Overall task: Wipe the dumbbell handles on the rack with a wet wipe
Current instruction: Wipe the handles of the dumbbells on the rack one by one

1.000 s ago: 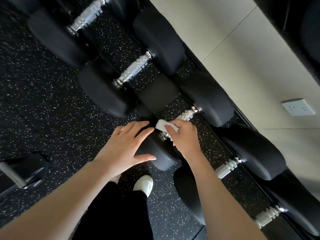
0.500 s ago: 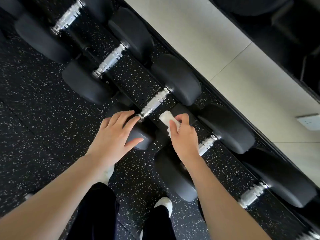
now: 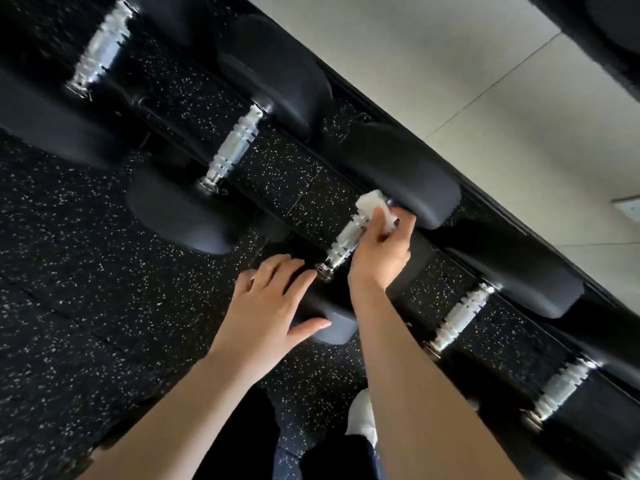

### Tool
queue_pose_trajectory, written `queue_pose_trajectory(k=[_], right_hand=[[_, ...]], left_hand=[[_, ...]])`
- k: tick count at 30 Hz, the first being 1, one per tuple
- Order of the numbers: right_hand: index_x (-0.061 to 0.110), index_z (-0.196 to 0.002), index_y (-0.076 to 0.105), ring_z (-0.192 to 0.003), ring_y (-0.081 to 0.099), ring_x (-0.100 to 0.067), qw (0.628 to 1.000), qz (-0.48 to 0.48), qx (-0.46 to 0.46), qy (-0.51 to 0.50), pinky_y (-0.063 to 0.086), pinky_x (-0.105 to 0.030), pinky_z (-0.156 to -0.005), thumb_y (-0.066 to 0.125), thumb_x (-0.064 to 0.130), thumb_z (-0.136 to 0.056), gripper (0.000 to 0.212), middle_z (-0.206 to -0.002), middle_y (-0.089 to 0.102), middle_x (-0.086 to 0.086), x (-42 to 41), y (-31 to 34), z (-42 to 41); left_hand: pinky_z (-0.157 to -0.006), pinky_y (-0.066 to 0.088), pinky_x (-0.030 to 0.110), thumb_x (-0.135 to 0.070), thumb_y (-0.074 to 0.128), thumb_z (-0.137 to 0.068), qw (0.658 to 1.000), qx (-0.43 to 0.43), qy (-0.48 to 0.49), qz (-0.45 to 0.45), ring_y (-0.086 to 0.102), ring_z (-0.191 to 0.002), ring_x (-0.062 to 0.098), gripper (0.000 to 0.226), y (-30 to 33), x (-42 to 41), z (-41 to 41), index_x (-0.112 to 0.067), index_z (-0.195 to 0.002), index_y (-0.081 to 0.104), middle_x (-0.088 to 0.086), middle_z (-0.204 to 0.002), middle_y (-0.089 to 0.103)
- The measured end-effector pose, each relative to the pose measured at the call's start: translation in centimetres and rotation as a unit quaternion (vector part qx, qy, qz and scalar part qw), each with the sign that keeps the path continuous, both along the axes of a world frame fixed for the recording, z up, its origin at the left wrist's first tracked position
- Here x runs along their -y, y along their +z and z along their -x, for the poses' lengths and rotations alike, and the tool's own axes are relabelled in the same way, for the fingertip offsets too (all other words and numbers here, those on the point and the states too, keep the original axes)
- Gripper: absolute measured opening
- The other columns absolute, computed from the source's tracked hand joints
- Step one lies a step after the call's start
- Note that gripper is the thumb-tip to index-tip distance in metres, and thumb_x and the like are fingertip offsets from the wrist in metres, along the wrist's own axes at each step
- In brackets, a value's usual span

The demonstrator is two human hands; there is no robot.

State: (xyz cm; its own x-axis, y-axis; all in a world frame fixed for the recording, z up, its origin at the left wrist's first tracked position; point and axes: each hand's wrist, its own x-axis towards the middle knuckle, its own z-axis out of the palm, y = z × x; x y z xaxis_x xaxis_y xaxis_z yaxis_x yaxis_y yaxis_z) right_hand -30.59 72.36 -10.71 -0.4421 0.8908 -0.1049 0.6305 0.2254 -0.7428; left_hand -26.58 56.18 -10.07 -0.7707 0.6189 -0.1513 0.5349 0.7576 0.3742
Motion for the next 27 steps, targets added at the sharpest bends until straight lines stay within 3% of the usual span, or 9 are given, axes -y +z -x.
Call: queue_pose_trajectory(k=[3, 7, 9, 11, 15, 18, 22, 24, 27], right_hand=[[0.015, -0.106, 0.062, -0.085, 0.056, -0.019, 0.998, 0.012, 0.005, -0.054, 0.041, -0.027, -0.068, 0.058, 0.029, -0.091, 0.021, -0.094, 0.059, -0.001, 0.1, -0.3, 0.7], [0.014, -0.093, 0.07, -0.108, 0.049, -0.023, 0.996, 0.031, -0.004, -0.087, 0.044, -0.032, -0.09, 0.073, 0.016, -0.079, 0.015, -0.107, 0.047, -0.001, -0.5, -0.5, 1.1], [0.012, -0.09, 0.07, -0.106, 0.053, -0.024, 0.995, 0.042, -0.025, -0.089, 0.046, -0.032, -0.091, 0.073, 0.009, -0.077, 0.015, -0.109, 0.051, -0.003, -0.6, -0.3, 1.3], [0.01, -0.09, 0.07, -0.103, 0.056, -0.022, 0.993, 0.057, -0.04, -0.092, 0.043, -0.019, -0.083, 0.07, 0.004, -0.078, 0.014, -0.107, 0.055, -0.002, -0.7, -0.1, 1.7], [0.01, -0.092, 0.071, -0.099, 0.058, -0.018, 0.995, 0.05, -0.042, -0.07, 0.037, -0.011, -0.081, 0.07, 0.009, -0.079, 0.013, -0.107, 0.059, -0.002, -0.3, -0.2, 2.1], [0.01, -0.094, 0.072, -0.099, 0.058, -0.017, 0.999, 0.028, -0.011, -0.017, 0.038, -0.013, -0.085, 0.072, 0.013, -0.08, 0.014, -0.106, 0.06, -0.003, -0.5, -0.2, 1.8], [0.013, -0.085, 0.071, -0.083, 0.058, -0.014, 0.992, 0.012, 0.058, 0.116, 0.04, -0.015, -0.075, 0.073, 0.01, -0.076, 0.009, -0.094, 0.062, 0.0, -0.2, -0.2, -0.5], [0.013, -0.08, 0.072, -0.074, 0.054, -0.01, 0.979, 0.027, 0.085, 0.184, 0.038, -0.008, -0.067, 0.073, 0.008, -0.074, 0.008, -0.089, 0.063, 0.001, 0.7, -0.4, -2.5], [0.014, -0.077, 0.072, -0.063, 0.051, -0.005, 0.967, 0.09, 0.123, 0.204, 0.033, 0.001, -0.056, 0.073, 0.008, -0.074, 0.007, -0.079, 0.064, 0.002, 1.2, -0.2, -4.0]], left_hand=[[-0.088, 0.045, 0.045, -0.064, 0.039, -0.083, 1.0, 0.004, -0.014, -0.006, 0.049, -0.123, 0.026, 0.065, -0.3, 0.3, 0.4, -0.016, -0.123, 0.061, 0.003, -0.127, 0.058], [-0.09, 0.044, 0.046, -0.066, 0.037, -0.085, 0.999, 0.008, -0.029, -0.012, 0.049, -0.123, 0.028, 0.068, -0.6, 0.5, 0.7, -0.015, -0.122, 0.061, 0.005, -0.127, 0.057], [-0.091, 0.043, 0.047, -0.066, 0.037, -0.085, 0.999, 0.009, -0.031, -0.019, 0.048, -0.124, 0.028, 0.067, -0.7, 0.6, 0.6, -0.015, -0.122, 0.06, 0.005, -0.127, 0.057], [-0.09, 0.043, 0.047, -0.065, 0.039, -0.085, 0.999, 0.002, -0.028, -0.023, 0.048, -0.124, 0.028, 0.066, -0.9, 0.6, 0.6, -0.015, -0.122, 0.06, 0.005, -0.126, 0.057], [-0.09, 0.041, 0.045, -0.065, 0.041, -0.084, 0.999, -0.006, -0.018, -0.032, 0.049, -0.124, 0.028, 0.065, -1.0, 0.5, 0.5, -0.015, -0.121, 0.061, 0.004, -0.126, 0.058], [-0.092, 0.037, 0.043, -0.065, 0.042, -0.084, 0.999, -0.015, -0.014, -0.037, 0.049, -0.124, 0.027, 0.065, -1.1, 0.5, 0.3, -0.015, -0.121, 0.062, 0.004, -0.126, 0.058], [-0.092, 0.036, 0.042, -0.065, 0.043, -0.083, 0.999, -0.02, -0.015, -0.041, 0.049, -0.124, 0.027, 0.065, -1.1, 0.5, 0.4, -0.015, -0.12, 0.062, 0.003, -0.126, 0.058], [-0.092, 0.035, 0.041, -0.065, 0.043, -0.083, 0.999, -0.02, -0.011, -0.04, 0.048, -0.124, 0.027, 0.064, -1.1, 0.5, 0.4, -0.016, -0.12, 0.061, 0.004, -0.125, 0.058], [-0.09, 0.036, 0.042, -0.064, 0.043, -0.082, 0.999, -0.02, -0.011, -0.035, 0.048, -0.124, 0.027, 0.064, -1.1, 0.5, 0.3, -0.016, -0.12, 0.061, 0.003, -0.125, 0.058]])
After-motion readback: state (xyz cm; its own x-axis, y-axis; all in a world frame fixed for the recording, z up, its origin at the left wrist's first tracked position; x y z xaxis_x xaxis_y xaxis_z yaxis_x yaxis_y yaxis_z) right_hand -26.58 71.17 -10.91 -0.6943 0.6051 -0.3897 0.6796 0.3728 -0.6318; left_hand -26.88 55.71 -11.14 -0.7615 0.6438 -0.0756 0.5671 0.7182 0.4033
